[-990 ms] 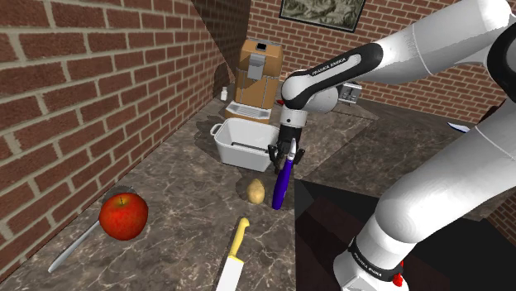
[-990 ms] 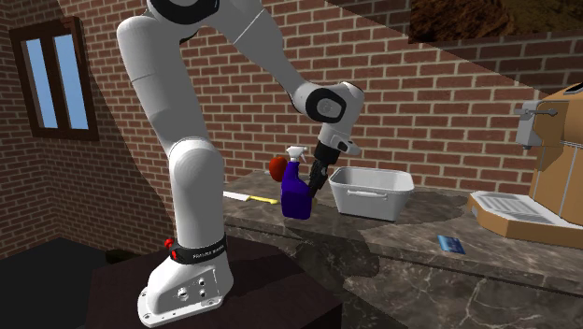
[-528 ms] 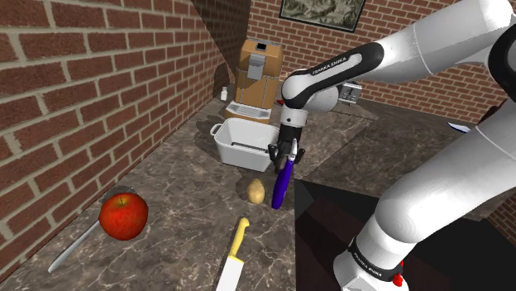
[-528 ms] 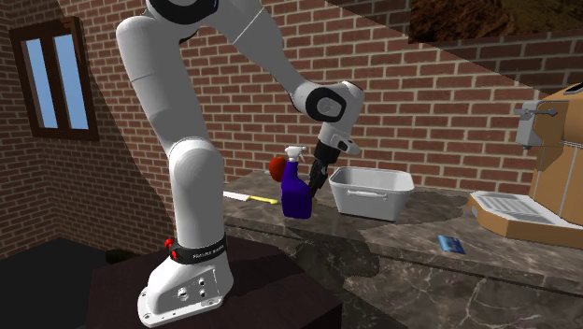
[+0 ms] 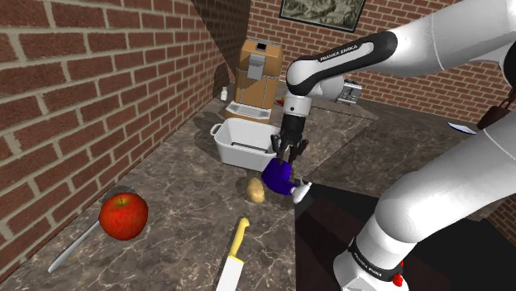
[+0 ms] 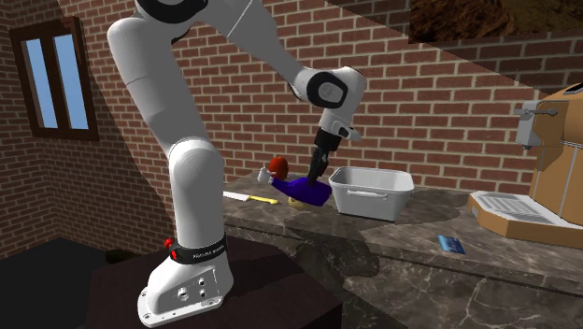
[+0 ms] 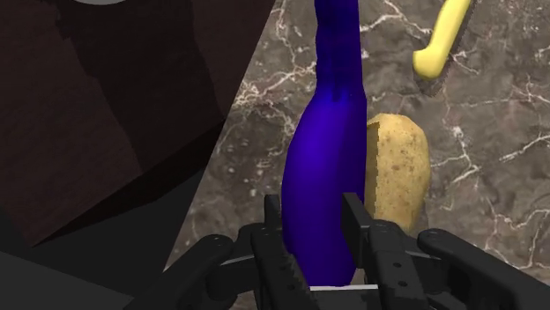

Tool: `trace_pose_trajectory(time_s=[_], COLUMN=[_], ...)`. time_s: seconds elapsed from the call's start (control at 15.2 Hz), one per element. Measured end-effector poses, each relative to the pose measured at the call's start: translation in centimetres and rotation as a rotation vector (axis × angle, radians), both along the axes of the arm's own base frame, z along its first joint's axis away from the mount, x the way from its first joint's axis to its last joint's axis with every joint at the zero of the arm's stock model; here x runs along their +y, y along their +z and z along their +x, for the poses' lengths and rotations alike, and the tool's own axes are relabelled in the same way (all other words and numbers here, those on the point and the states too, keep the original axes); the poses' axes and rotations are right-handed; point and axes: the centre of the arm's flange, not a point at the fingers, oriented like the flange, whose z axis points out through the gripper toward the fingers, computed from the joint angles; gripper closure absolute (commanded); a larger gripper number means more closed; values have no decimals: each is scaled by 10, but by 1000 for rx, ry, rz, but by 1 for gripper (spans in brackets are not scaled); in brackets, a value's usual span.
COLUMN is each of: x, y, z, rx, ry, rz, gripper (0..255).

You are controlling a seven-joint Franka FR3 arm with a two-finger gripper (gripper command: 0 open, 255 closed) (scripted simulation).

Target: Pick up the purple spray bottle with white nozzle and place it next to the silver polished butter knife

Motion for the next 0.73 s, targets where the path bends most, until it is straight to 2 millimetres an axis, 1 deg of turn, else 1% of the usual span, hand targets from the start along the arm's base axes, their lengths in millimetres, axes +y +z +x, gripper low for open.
trace_pose_trajectory(time_s=[0.73], x=[1], y=[60], z=[1], rx=[-1], ry=[0], rz=[0], gripper=[255])
